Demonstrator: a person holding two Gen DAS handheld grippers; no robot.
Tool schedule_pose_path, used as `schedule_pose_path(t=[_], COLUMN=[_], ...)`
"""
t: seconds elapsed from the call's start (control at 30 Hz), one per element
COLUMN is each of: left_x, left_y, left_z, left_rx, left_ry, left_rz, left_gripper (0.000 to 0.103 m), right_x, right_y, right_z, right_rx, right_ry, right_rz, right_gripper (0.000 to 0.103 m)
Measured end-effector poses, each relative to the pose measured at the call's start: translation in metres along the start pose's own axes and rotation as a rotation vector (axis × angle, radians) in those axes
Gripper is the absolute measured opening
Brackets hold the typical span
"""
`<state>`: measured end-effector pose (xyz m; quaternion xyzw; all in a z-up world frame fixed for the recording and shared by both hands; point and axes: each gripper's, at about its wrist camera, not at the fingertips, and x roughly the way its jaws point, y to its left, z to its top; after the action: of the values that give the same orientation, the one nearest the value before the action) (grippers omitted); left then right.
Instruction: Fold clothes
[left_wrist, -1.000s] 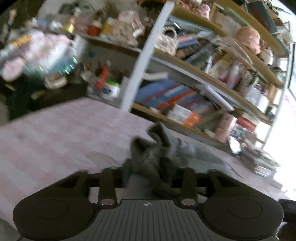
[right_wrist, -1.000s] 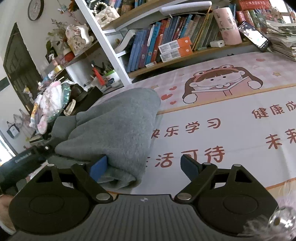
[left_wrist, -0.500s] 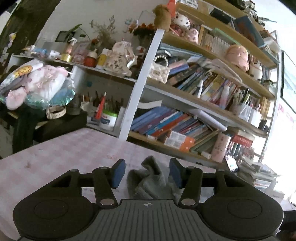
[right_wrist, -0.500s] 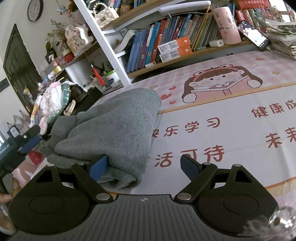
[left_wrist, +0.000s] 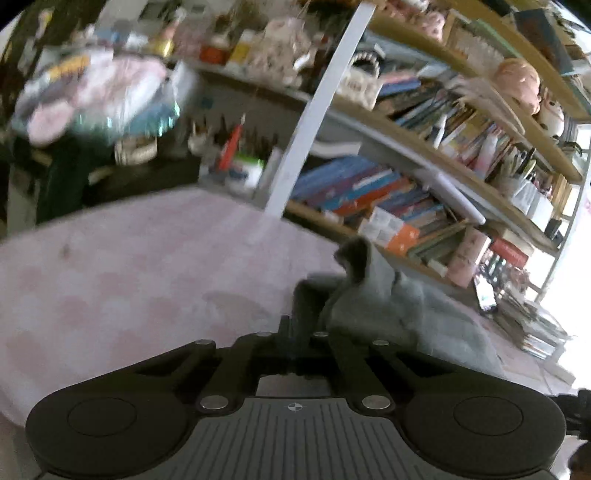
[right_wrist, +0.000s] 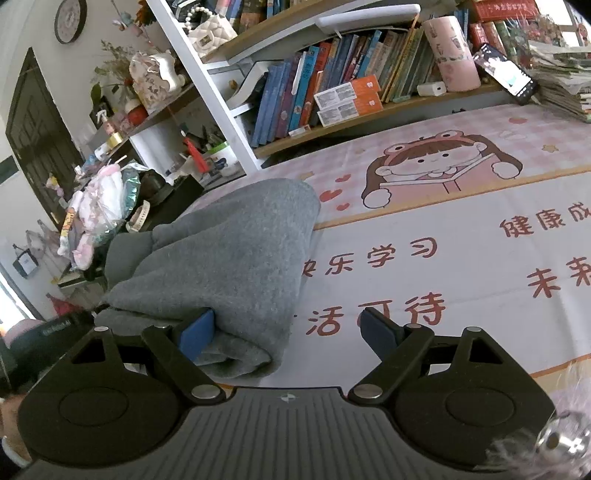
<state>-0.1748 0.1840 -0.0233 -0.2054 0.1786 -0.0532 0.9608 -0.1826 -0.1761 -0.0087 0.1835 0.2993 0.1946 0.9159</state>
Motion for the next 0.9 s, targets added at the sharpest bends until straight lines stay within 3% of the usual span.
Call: schedule_pose_path(t=[0.1, 0.13, 0.2, 0.23, 0.27, 0.33, 0.47, 0.67, 0.77, 0.9], left_x=[-0.012, -0.018, -0.028, -0.031, -0.031, -0.024, 0.001, 0.03, 0.044, 0.04], left_y=[0.003, 0.003, 0.002, 0.001, -0.002, -0.01, -0.024, -0.014, -0.01, -0.019], left_z=[0.007, 0.011, 0.016, 0.018, 0.018, 0.017, 0.007, 0.006, 0.003, -0.001], left_rx=[-0.015, -0.023, -0.039, -0.048, -0.047, -0.019, 0.025, -0.108, -0.173, -0.135], left_ry=[-0.053, -0.073, -0.096, -0.097, -0.088, -0.048, 0.051, 0.123, 0.163, 0.159], left_rz=[-0.001, -0.015, -0.051, -0.075, -0.106, -0.134, -0.086, -0.15, -0.186, -0.178], left_gripper=[0.002, 0.012, 0.047, 0.084, 0.093, 0.093, 0.093, 0.092, 0.084, 0.068], right_x=[-0.001, -0.001, -0.002, -0.001, -0.001, 0.002, 0.012, 0.037, 0.05, 0.052], right_y=[0.0, -0.001, -0.001, -0.001, -0.002, -0.002, -0.004, -0.008, -0.012, -0.008], right_z=[0.001, 0.002, 0.003, 0.003, 0.004, 0.008, 0.017, 0.029, 0.033, 0.036], right_rx=[-0.005, -0.003, 0.005, 0.01, 0.018, 0.041, 0.086, 0.168, 0.228, 0.21], right_ry=[-0.006, -0.009, -0.014, -0.015, -0.012, -0.001, 0.036, 0.118, 0.161, 0.187], right_rz=[0.003, 0.005, 0.013, 0.019, 0.024, 0.039, 0.068, 0.111, 0.134, 0.157], right_gripper=[0.085, 0.085, 0.085, 0.085, 0.085, 0.085, 0.085, 0.082, 0.071, 0.052])
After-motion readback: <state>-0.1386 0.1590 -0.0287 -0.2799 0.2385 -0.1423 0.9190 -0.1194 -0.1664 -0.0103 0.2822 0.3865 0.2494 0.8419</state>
